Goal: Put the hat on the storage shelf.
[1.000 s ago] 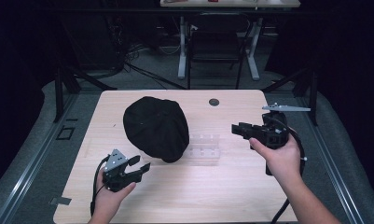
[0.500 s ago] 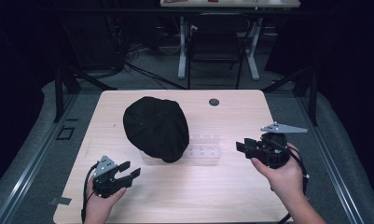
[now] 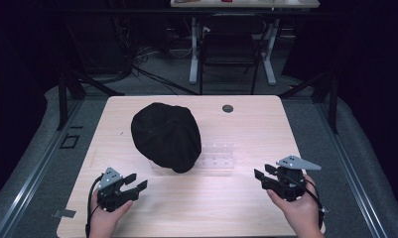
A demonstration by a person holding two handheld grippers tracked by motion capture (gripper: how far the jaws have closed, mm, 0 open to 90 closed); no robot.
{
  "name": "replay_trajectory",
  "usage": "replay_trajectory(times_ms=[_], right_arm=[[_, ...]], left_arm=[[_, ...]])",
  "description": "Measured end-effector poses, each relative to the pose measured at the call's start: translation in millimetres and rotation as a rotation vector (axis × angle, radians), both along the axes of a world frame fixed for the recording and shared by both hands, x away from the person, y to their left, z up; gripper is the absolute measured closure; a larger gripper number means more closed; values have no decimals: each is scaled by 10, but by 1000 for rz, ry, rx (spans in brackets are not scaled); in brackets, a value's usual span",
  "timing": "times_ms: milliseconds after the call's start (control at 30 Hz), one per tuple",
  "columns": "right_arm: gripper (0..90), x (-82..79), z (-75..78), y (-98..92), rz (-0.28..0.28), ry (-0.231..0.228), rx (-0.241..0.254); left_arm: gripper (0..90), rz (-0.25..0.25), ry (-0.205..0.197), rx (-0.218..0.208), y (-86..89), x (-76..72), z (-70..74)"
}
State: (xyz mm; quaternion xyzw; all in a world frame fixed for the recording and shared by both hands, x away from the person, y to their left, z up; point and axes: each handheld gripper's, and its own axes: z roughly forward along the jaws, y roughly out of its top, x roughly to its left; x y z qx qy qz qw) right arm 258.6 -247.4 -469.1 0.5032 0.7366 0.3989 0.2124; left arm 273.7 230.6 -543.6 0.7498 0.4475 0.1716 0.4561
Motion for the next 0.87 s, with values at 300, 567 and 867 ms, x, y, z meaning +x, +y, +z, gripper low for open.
replay_trajectory(times_ms=[300, 567, 867], right_arm=[[432, -109, -317, -31, -34, -71, -30], [393, -133, -539, -63, -26, -73, -20], [392, -144, -746, -106, -26, -79, -29]], left_arm=[[467, -4, 9, -3, -26, 0, -41], [462, -1, 18, -6, -34, -8, -52], [460, -36, -1, 21, -148, -34, -51]])
